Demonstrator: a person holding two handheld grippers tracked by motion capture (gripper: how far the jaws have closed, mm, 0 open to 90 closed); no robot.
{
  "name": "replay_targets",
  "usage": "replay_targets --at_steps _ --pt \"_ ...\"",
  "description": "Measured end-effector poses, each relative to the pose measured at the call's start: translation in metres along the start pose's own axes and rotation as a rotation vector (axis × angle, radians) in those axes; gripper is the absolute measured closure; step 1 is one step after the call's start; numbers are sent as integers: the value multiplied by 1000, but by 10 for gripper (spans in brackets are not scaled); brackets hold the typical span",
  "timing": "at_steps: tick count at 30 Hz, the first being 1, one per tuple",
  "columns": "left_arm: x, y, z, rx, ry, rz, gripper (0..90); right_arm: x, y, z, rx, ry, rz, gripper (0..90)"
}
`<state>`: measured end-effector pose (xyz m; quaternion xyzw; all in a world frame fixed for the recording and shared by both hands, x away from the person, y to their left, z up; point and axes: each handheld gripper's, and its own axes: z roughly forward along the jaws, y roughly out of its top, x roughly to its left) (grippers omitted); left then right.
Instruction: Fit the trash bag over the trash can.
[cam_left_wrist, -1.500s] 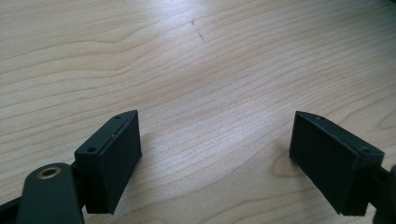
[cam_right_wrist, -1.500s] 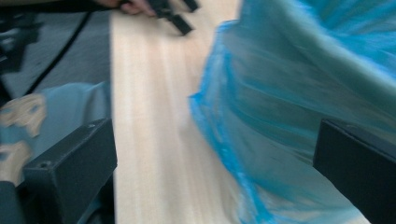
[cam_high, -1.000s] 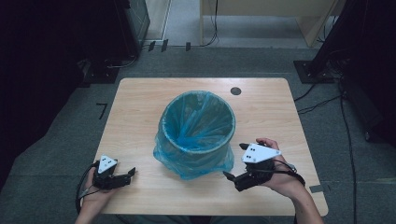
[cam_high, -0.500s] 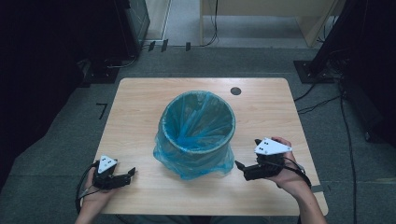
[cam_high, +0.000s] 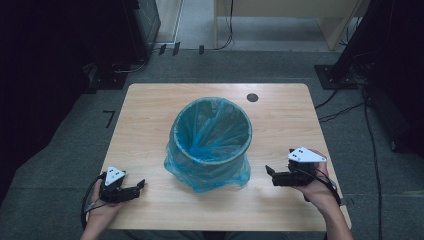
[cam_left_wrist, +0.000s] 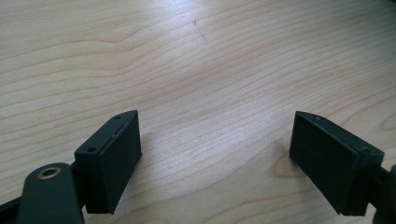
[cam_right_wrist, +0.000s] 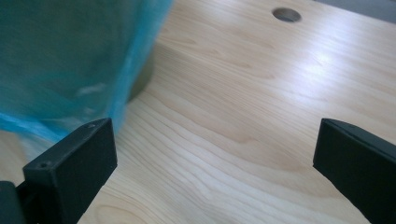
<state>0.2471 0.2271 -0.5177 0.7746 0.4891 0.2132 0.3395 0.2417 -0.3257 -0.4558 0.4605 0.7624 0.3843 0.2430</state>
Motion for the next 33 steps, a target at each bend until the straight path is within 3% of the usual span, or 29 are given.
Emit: replay_targets --at_steps 14,33 --pt "0 0 0 0 4 -2 163 -22 -34 1 75 -110 85 0" --pt "0 0 0 0 6 -6 163 -38 -68 -8 155 -172 138 0"
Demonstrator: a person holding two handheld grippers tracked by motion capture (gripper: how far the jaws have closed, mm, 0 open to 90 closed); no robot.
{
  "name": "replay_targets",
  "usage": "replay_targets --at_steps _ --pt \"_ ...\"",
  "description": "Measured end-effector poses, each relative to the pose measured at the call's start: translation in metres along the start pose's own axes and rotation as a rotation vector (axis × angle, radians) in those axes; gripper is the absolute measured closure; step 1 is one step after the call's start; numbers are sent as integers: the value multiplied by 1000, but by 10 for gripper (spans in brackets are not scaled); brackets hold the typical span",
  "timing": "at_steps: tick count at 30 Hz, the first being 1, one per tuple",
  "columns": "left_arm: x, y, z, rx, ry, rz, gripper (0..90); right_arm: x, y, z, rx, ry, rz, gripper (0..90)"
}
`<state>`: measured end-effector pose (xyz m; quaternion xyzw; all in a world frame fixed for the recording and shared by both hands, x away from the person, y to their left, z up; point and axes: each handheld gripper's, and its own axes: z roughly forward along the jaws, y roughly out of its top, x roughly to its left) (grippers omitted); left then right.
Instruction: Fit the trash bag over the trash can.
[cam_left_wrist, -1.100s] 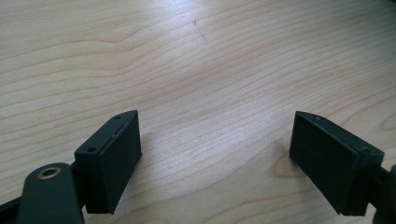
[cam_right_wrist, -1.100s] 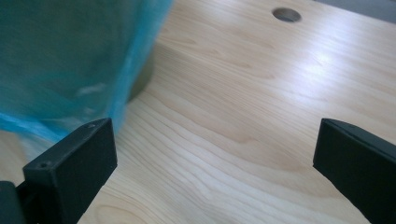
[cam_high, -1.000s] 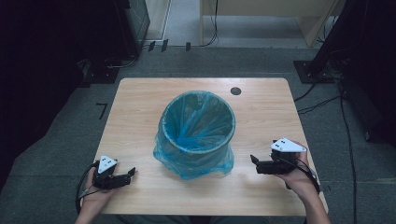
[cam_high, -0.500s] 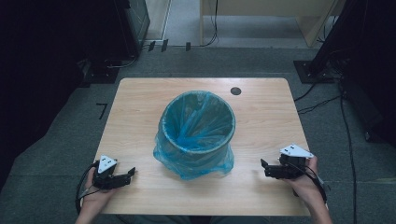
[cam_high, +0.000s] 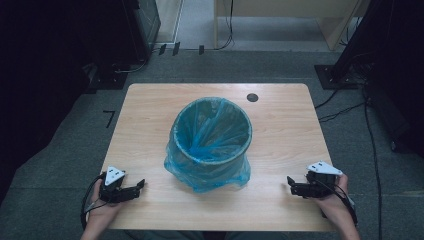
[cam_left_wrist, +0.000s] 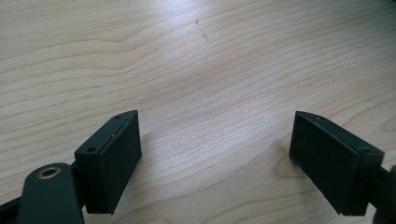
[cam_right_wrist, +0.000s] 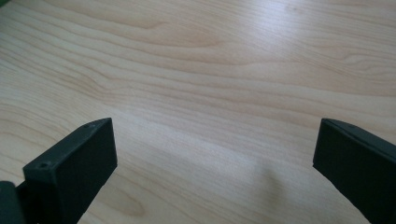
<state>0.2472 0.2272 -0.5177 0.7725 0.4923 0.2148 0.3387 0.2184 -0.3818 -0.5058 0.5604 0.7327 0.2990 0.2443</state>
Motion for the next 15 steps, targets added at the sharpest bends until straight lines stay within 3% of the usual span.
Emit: replay_targets --at_steps 15 --pt "0 0 0 0 1 -2 163 -11 -22 -3 46 -30 11 0"
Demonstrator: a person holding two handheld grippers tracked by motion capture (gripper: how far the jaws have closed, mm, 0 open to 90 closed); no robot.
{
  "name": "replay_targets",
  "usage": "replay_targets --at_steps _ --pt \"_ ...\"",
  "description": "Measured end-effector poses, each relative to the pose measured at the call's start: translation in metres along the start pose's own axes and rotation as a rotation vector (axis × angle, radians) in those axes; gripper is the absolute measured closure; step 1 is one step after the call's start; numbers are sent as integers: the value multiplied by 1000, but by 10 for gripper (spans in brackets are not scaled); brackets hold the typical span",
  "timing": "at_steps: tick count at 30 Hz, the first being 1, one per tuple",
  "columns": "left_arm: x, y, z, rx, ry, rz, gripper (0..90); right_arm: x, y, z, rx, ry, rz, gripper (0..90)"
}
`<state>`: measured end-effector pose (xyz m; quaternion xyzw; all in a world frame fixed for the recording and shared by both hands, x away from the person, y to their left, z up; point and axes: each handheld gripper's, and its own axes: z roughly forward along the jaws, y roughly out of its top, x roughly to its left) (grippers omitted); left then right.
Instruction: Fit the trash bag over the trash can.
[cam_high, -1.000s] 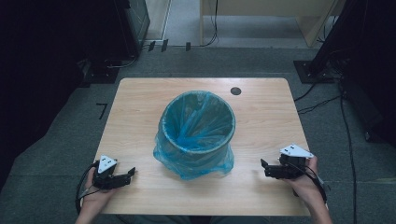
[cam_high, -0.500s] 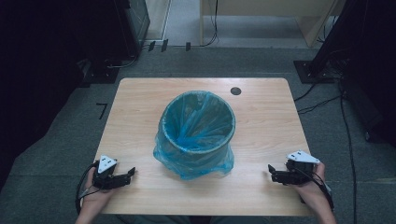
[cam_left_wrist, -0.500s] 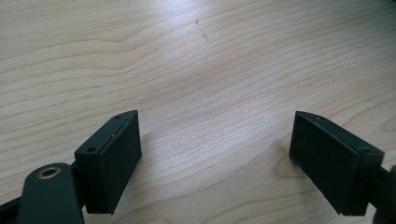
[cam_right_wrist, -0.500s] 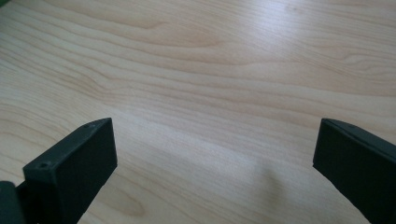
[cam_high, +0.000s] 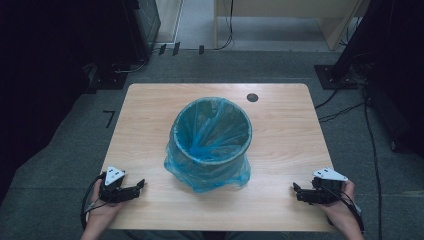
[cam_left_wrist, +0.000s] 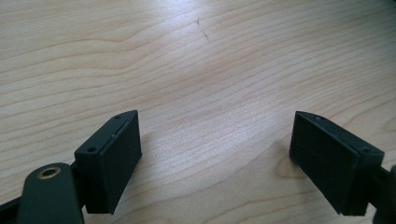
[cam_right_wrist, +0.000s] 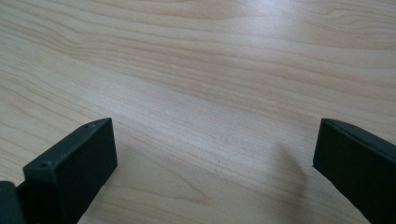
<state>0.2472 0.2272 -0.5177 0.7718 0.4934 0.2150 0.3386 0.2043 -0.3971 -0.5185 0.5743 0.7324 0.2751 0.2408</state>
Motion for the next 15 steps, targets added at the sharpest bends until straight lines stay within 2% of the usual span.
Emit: replay_targets --at_steps 6,9,15 --pt "0 0 0 0 0 0 163 -4 -6 0 -16 1 25 0" --pt "0 0 0 0 0 0 163 -7 -10 0 -27 18 73 0" --pt "0 0 0 0 0 0 163 -6 -11 0 -37 19 71 0"
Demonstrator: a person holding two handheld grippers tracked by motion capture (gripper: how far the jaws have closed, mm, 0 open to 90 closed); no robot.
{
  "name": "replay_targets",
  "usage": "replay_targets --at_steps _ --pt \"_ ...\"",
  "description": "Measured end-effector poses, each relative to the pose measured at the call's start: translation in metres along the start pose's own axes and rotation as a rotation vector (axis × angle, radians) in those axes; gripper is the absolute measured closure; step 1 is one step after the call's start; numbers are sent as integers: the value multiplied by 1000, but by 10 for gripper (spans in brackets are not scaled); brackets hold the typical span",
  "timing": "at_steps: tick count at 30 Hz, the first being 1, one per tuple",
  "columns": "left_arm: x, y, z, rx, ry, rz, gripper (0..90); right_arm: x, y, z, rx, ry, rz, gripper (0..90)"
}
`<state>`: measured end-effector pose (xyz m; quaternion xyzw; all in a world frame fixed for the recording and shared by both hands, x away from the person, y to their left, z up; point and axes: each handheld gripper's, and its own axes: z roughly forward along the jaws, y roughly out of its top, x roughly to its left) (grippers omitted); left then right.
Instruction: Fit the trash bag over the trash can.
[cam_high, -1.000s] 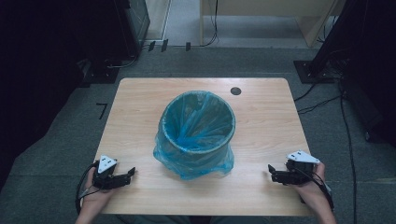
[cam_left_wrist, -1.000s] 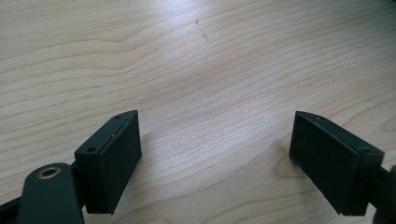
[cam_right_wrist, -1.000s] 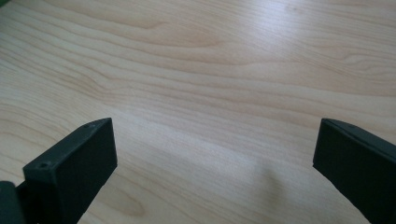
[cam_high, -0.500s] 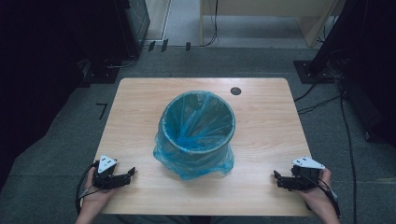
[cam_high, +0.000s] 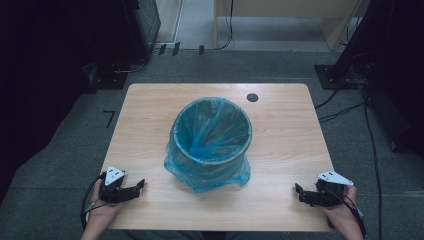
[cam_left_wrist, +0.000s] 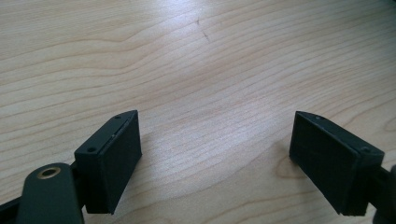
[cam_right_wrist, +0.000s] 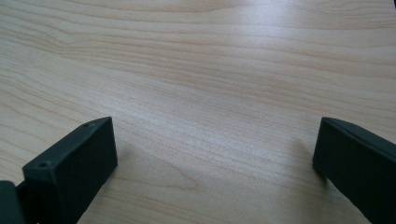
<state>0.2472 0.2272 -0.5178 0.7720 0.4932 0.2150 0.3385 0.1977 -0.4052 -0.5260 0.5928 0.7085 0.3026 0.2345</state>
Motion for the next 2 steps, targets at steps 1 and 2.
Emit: replay_targets --at_steps 1,2 --pt "0 0 0 0 0 0 163 0 0 0 0 0 0 0" --pt "0 0 0 1 1 0 163 0 0 0 0 0 0 0"
